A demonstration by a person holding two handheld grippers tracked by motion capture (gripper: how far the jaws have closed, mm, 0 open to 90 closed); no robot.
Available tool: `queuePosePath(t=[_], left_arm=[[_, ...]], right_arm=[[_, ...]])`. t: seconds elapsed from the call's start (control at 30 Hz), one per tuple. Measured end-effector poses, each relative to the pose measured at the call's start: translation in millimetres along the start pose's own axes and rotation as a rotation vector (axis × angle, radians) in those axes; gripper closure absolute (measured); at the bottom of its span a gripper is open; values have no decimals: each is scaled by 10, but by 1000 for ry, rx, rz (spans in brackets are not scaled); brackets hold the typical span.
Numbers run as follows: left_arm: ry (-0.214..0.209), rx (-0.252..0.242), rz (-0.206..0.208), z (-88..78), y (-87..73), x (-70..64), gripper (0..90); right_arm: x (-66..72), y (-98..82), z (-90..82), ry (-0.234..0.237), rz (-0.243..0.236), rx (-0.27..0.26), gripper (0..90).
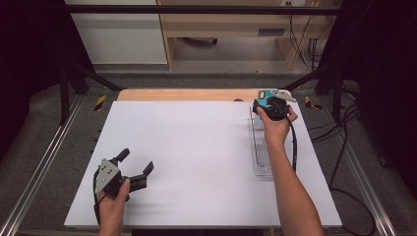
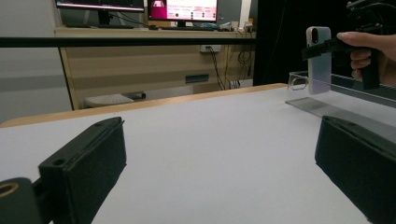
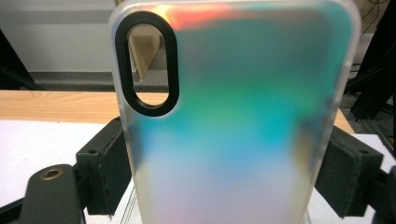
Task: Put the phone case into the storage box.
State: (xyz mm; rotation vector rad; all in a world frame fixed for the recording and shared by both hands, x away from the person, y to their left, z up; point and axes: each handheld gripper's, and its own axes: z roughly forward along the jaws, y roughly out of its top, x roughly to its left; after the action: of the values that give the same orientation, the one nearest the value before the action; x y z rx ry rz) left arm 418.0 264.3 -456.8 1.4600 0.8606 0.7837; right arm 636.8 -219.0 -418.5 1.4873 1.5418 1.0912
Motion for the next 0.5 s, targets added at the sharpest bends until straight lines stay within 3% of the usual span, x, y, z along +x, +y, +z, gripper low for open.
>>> queuePosePath(t=[0.5], left_arm=[[-1,6,1,6,-16,18,16]], right_arm=[[29,-89,134,-4,-14,15,174]])
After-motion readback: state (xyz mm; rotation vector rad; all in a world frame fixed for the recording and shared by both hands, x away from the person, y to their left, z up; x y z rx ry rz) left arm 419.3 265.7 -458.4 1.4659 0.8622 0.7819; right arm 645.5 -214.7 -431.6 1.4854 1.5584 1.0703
